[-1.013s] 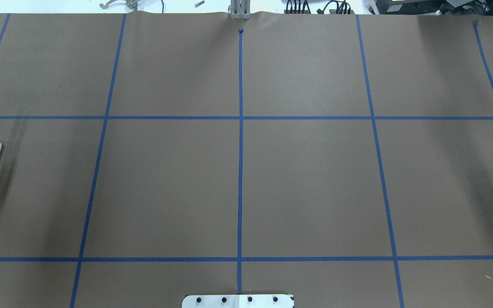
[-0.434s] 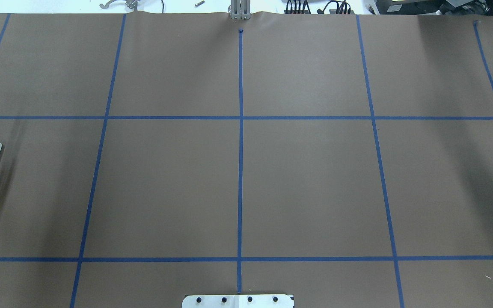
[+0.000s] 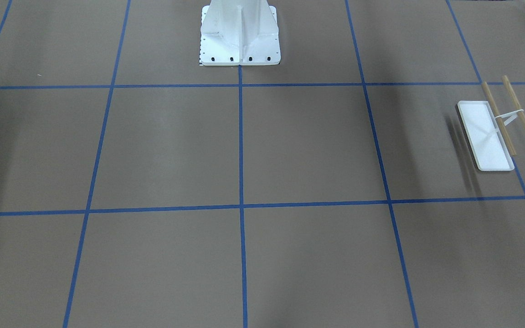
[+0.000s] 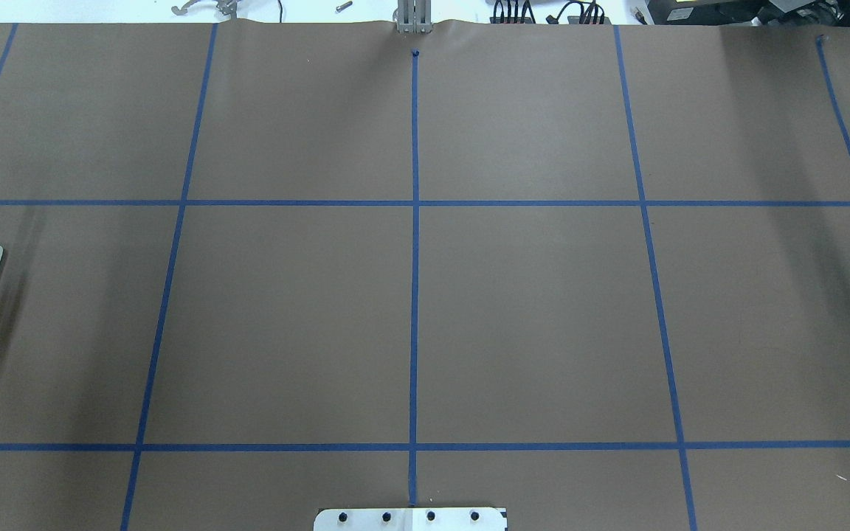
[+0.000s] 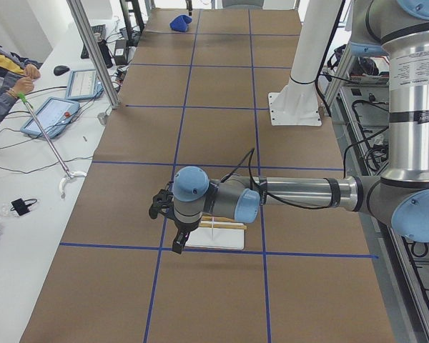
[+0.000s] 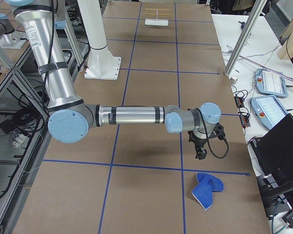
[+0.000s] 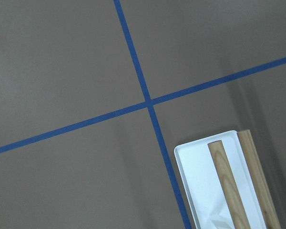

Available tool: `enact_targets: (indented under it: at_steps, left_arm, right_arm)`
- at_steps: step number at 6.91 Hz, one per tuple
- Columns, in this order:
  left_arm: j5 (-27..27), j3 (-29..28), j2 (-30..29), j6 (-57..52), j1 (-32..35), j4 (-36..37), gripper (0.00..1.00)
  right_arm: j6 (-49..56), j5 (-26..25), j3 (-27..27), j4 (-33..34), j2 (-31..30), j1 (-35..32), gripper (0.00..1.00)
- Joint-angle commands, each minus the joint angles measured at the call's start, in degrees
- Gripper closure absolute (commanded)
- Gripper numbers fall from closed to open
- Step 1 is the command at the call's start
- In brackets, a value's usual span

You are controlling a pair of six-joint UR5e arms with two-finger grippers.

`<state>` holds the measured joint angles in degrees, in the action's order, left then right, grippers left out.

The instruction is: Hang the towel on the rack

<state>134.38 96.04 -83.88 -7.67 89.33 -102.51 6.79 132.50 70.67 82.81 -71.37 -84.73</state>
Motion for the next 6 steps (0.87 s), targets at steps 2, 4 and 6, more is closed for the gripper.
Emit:
enact_targets:
  at_steps: [2, 4, 6]
  left_arm:
    - [-0.08, -0.33, 0.03, 0.29, -0.12, -0.14, 0.01]
    - [-0.08, -0.50, 0.03, 0.20, -0.12, -0.05, 0.01]
    - [-0.08, -0.51, 0.03, 0.20, -0.21, -0.05, 0.01]
  right_arm:
    - [-0.38, -1.27, -12.89, -1.95, 5.96, -0.79, 0.01]
    - [-0.38, -4.77, -19.32, -10.70, 6.77, -0.10, 0.10]
    - [0.49, -9.51, -19.79, -13.72, 6.68, 0.88, 0.14]
